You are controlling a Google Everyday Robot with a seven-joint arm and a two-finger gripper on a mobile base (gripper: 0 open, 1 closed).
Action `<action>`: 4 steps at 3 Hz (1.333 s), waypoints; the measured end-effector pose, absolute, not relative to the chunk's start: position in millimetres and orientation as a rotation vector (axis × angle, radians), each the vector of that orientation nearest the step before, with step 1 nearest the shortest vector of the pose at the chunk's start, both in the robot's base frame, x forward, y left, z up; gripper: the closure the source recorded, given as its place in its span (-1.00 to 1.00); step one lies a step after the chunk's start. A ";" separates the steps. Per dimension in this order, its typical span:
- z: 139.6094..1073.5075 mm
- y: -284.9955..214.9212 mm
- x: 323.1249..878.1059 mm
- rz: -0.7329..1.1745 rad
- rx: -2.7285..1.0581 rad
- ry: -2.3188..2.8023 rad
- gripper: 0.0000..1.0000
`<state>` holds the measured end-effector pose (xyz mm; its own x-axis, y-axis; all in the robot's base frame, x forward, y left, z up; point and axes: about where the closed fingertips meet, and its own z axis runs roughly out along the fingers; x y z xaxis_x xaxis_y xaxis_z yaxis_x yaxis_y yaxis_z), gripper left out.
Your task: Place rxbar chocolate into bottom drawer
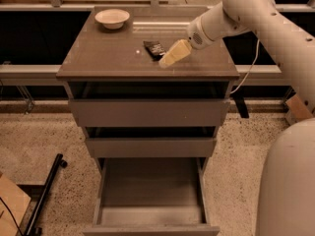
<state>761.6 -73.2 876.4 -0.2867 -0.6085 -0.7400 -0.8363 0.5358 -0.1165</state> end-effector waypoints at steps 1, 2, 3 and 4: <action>867.2 -61.0 788.8 0.364 -1.059 1.994 -1.00; 849.3 -51.4 816.2 0.375 -0.981 2.001 -1.00; 838.2 -36.8 834.2 0.405 -0.957 1.992 -1.00; 829.6 -25.9 843.9 0.430 -0.945 1.991 -0.61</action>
Offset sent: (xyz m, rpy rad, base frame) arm 0.0908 0.0264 -0.0449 0.1397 -0.0459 -0.2014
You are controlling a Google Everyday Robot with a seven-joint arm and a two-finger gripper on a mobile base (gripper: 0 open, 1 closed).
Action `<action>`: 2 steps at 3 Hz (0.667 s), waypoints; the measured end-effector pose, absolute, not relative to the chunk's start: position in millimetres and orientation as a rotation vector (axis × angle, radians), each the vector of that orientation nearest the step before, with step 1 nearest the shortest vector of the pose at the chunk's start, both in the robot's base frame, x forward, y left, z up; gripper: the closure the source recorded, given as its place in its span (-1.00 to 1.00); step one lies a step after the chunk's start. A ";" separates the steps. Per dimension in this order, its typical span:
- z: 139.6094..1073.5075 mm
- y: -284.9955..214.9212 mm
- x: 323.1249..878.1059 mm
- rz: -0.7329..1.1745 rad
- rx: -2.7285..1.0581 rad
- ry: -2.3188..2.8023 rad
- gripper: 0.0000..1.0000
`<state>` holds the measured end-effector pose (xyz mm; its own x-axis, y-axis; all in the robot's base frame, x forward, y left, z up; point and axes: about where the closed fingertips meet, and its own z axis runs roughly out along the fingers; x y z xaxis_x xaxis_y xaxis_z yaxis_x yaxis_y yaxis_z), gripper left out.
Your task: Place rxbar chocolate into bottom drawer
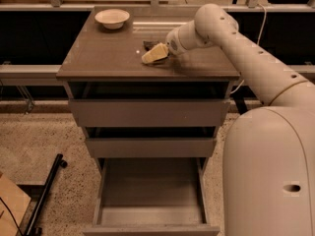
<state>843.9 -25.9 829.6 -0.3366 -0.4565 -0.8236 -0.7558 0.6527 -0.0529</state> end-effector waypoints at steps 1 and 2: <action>826.6 -20.4 847.2 0.434 -0.940 1.987 -0.15; 826.1 -18.4 846.7 0.422 -0.931 1.991 0.47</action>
Offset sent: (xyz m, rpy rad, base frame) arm 0.0034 0.0031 0.0000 -0.0053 -0.0108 -0.0331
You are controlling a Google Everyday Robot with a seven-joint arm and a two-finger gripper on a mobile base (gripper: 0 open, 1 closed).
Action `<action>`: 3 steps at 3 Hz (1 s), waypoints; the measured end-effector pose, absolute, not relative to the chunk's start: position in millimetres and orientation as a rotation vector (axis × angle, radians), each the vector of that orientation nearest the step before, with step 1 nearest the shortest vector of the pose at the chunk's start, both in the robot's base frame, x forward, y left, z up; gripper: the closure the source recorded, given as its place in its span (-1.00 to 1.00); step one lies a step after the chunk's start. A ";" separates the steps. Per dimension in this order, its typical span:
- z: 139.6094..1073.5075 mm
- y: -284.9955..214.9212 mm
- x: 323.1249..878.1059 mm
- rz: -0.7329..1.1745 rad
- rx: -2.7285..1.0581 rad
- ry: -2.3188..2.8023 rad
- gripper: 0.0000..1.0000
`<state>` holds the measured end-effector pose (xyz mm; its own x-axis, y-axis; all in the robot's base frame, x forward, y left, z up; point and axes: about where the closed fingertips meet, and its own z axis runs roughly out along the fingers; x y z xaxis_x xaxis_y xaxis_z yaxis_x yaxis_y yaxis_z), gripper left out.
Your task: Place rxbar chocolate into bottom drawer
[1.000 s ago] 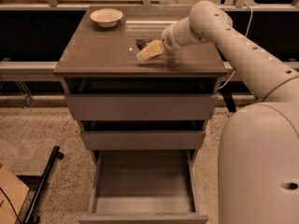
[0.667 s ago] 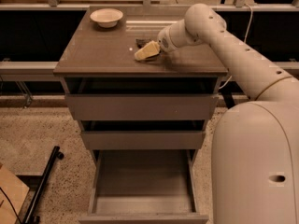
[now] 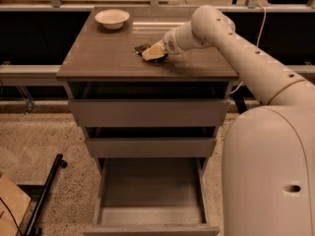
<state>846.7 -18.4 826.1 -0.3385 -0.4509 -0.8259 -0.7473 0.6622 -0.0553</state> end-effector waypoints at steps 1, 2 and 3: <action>826.9 -18.2 845.7 0.421 -0.930 1.989 0.93; 852.5 -16.4 829.0 0.409 -0.972 1.930 1.00; 886.2 -27.6 792.9 0.408 -1.047 1.866 1.00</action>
Offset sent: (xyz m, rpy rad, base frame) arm -0.0438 -0.0018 0.0685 -0.0116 -0.1358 0.0786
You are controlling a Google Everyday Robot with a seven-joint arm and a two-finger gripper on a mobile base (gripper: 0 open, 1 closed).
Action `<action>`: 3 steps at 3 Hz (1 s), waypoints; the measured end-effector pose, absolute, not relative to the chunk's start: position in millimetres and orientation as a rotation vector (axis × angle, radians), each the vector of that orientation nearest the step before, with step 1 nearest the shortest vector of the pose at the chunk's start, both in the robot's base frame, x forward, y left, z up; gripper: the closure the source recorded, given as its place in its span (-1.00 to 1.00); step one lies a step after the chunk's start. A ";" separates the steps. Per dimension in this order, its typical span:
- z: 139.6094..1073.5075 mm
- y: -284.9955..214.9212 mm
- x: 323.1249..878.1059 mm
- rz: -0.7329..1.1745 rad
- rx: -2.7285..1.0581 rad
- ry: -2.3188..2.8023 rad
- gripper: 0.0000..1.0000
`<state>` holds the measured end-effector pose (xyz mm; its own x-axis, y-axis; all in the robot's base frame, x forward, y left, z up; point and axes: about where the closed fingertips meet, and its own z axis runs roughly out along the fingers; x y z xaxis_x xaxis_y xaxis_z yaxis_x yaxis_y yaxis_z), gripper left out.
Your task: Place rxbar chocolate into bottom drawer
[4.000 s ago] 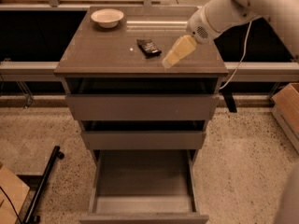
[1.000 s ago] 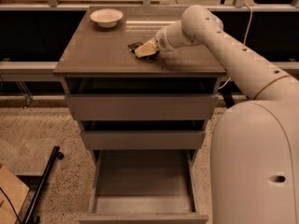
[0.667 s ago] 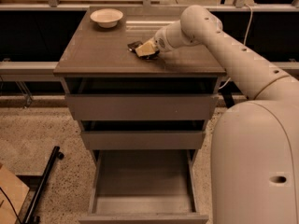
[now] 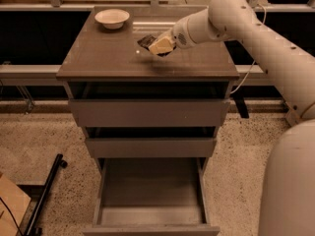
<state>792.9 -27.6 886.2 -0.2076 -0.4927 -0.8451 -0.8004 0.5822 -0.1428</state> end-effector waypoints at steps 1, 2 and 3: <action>895.6 -42.0 757.3 0.432 -1.172 1.821 1.00; 893.2 -50.0 715.1 0.472 -1.373 1.730 1.00; 868.9 -63.1 670.6 0.540 -1.546 1.632 1.00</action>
Offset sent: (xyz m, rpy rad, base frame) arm -0.1359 -0.0421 0.0027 -0.2551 -0.1698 0.5985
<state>670.6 -63.1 868.9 0.0734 -0.6184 -0.7824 -0.9631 0.1599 -0.2167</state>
